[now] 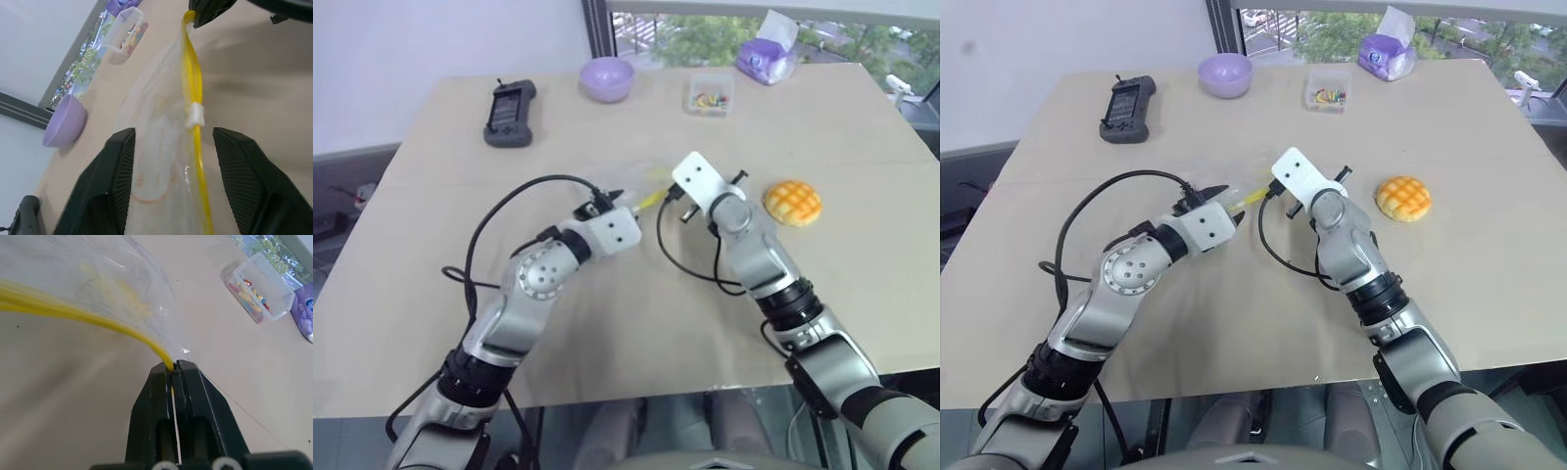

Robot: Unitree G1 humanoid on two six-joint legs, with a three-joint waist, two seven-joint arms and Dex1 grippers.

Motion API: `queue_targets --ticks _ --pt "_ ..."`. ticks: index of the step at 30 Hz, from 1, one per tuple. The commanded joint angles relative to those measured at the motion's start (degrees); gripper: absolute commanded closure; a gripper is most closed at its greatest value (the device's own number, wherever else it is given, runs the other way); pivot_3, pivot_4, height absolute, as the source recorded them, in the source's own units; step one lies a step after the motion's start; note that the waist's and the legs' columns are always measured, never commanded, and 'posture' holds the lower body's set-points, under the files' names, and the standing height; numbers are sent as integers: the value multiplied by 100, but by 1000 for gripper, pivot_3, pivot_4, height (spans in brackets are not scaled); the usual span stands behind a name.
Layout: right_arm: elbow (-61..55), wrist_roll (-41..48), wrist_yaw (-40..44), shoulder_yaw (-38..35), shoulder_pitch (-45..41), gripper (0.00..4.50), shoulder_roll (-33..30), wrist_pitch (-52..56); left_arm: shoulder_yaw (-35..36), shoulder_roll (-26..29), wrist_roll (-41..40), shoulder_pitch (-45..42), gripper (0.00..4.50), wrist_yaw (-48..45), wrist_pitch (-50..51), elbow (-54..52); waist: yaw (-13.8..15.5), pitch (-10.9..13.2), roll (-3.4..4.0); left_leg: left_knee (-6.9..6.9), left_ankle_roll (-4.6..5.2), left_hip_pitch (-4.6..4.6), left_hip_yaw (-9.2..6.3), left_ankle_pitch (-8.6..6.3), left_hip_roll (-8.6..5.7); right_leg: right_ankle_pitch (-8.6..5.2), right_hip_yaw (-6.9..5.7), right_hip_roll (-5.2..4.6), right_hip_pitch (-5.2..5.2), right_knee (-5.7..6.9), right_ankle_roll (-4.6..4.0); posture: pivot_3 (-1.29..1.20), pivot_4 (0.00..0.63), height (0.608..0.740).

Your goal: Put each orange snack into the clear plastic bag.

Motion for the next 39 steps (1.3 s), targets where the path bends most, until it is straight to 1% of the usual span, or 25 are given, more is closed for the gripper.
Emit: queue_targets --ticks 1,2,3,4,9,11,14,17,20,23,28,30,34,36,38,39 --pt "-265 -13 -45 -2 -63 4500 11 -82 149 -9 81 -3 3385 -19 -33 -123 -4 0 0 0 0 0 0 0 0 0 0 0 0 0 0 0 150 740" --pt "-261 -12 -46 -1 -63 4500 11 -88 154 -14 88 -4 3752 -24 -40 -128 -6 0 0 0 0 0 0 0 0 0 0 0 0 0 0 0 150 740" --pt "-260 -12 -48 0 -64 4500 12 -93 158 -28 87 0 4306 -26 -30 -147 -7 0 0 1 0 0 0 0 0 0 0 0 0 1 0 0 150 740" --pt "-260 -12 -47 2 -65 4500 12 -97 156 -38 90 8 4458 -27 -24 -164 -7 0 0 1 0 0 0 0 0 0 0 0 0 2 0 0 150 740" --pt "-260 -9 -32 12 -81 4500 10 -120 164 -12 177 55 4458 -37 -36 -141 -19 -1 0 3 0 0 1 0 0 0 1 0 -1 4 0 0 150 740" --pt "-326 63 184 103 -58 4500 -102 -367 161 -5 237 49 4458 -37 -65 -105 -19 -1 0 4 0 0 1 0 0 0 1 0 -2 7 0 0 150 740" --pt "-511 245 231 41 76 3670 -156 -839 129 -26 274 50 4500 -51 -161 -59 -20 -1 0 5 0 0 1 0 0 0 2 0 -2 8 0 0 150 740" --pt "-698 259 380 135 214 2313 -356 -1261 122 -54 296 15 4500 -27 -278 31 -20 -1 -1 5 0 0 1 0 0 0 2 0 -2 9 0 0 150 740" --pt "-903 479 533 50 412 2313 -529 -1854 68 -82 329 -100 4500 44 -610 294 -13 -2 -2 8 0 0 1 0 -1 0 2 -1 -2 11 0 0 150 740" --pt "-1139 562 832 38 615 2313 -829 -2100 90 -123 299 -162 4500 127 -995 610 -1 -3 -3 10 0 0 1 0 -2 0 1 -1 -2 12 0 0 150 740" --pt "-1452 620 1189 -87 869 2313 -1251 -2030 228 -150 151 -207 4500 186 -1476 1114 -1 -3 -3 12 0 1 2 0 -4 0 2 -3 -1 15 0 0 150 740" --pt "-1660 824 1374 -231 952 2313 -1250 -1734 271 -177 55 -231 4500 185 -1648 1290 -6 -3 -3 12 0 0 2 0 -3 0 2 -3 -2 18 0 0 150 740" --pt "-1986 1485 1484 -717 958 2313 -803 -742 313 -264 -90 -274 4500 174 -1880 1530 -15 -4 -4 14 0 1 2 0 -2 0 3 -3 -2 22 0 0 150 740" --pt "-1997 1979 1334 -1193 898 2313 -302 60 293 -316 -119 -303 4500 178 -1976 1643 -11 -6 -6 15 0 1 0 0 -1 0 2 -3 -1 23 0 0 150 740" --pt "-2015 2382 1189 -1597 874 2313 113 555 288 -352 -130 -313 4500 194 -2061 1745 -7 -7 -5 19 0 1 0 0 -2 0 3 -3 -1 26 0 0 150 740" --pt "-2021 2486 1138 -1689 871 2695 210 711 291 -363 -129 -318 4500 198 -2099 1783 -5 -7 -4 20 0 1 0 0 -2 0 2 -3 -1 27 0 0 150 740"
